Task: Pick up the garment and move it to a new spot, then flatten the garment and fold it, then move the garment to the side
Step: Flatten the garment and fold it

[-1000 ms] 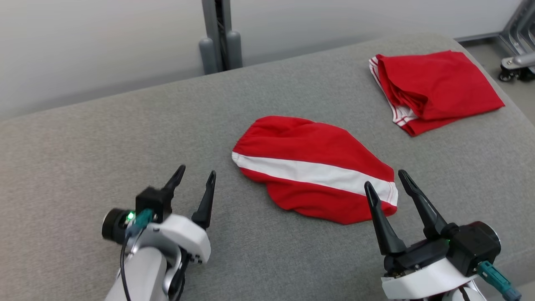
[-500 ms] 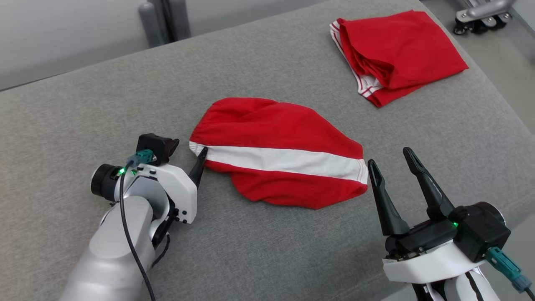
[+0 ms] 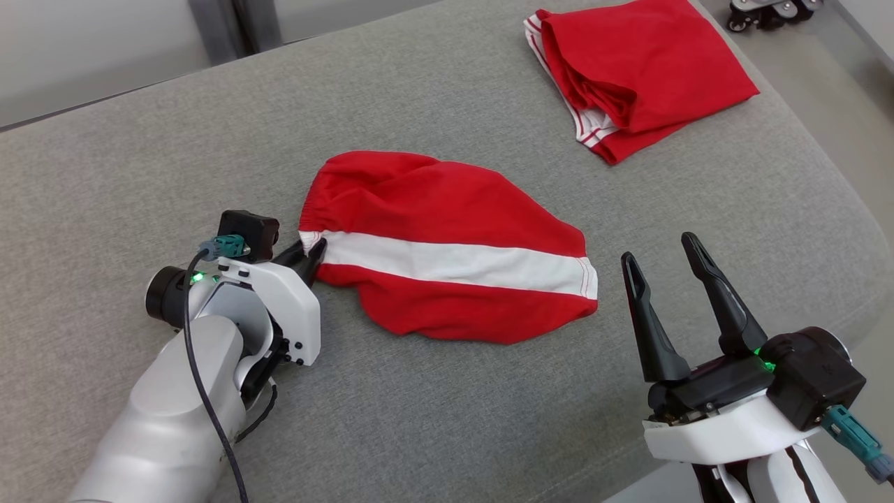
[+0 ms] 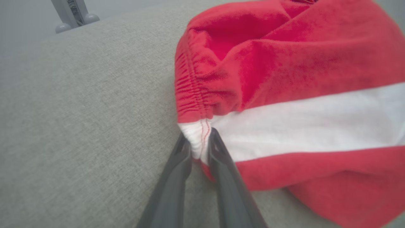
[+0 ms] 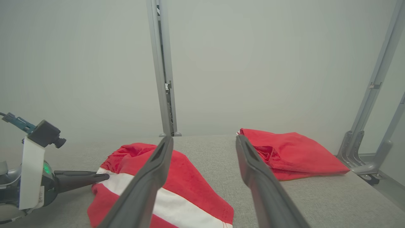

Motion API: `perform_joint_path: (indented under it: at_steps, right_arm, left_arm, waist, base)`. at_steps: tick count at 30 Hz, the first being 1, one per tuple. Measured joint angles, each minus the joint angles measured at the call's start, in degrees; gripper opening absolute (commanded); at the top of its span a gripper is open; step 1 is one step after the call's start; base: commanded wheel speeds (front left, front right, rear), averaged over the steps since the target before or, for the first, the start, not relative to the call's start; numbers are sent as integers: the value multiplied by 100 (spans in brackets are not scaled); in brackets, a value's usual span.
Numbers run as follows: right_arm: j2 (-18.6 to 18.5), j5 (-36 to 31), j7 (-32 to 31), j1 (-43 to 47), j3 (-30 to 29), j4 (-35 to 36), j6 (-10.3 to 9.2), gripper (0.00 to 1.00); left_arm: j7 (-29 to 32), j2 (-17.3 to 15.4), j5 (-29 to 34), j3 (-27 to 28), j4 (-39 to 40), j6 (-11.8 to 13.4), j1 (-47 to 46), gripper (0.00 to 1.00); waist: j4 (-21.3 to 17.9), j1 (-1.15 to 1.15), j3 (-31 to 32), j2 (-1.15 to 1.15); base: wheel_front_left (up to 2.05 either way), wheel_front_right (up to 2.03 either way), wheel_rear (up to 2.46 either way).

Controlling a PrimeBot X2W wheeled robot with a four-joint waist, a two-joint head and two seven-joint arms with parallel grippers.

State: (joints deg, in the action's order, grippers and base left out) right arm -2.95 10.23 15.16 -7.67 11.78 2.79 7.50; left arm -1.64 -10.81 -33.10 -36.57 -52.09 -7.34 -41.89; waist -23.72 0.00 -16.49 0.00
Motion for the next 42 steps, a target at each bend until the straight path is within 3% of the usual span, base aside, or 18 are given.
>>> perform_joint_path:
  at_steps: [9, 19, 32, 33, 34, 35, 36, 42]
  right_arm:
    - [11, -22, 0, 38, 25, -8, 0, 100]
    - [-71, -70, 0, 244, 70, -70, 0, 100]
    - [-185, -71, 0, 427, 179, -148, 0, 100]
    - [-186, -71, 0, 441, 186, -157, 0, 100]
    - [-186, -70, 0, 448, 199, -166, 0, 100]
    - [-186, -70, 0, 449, 211, -175, 0, 100]
    - [-186, -69, 0, 450, 231, -182, 0, 100]
    - [-179, -60, 0, 467, 302, -270, 0, 100]
  left_arm:
    - [-433, -126, -892, -285, 357, 0, 272, 0]
    - [-856, -149, -1289, -209, 394, 24, 848, 0]
    - [-918, -172, -1690, 23, 1032, 547, 1952, 1]
    - [-900, -181, -1724, 36, 1125, 567, 2018, 24]
    - [-887, -192, -1740, 37, 1187, 592, 2078, 24]
    - [-843, -214, -1745, 35, 1258, 621, 2138, 36]
    - [-821, -240, -1759, 34, 1302, 650, 2183, 100]
    - [-905, -376, -1722, 83, 1617, 955, 2285, 100]
  waist:
    - [381, 0, 138, 0]
    - [936, 0, 461, 0]
    - [1843, 0, 943, 0]
    - [1894, 0, 972, 0]
    - [1935, 0, 999, 0]
    - [1969, 0, 1025, 0]
    - [1997, 0, 1047, 0]
    - [2032, 0, 1151, 0]
  base:
    - [0, 0, 0]
    - [0, 0, 0]
    - [0, 0, 0]
    - [0, 0, 0]
    - [0, 0, 0]
    - [0, 0, 0]
    - [0, 0, 0]
    - [0, 0, 0]
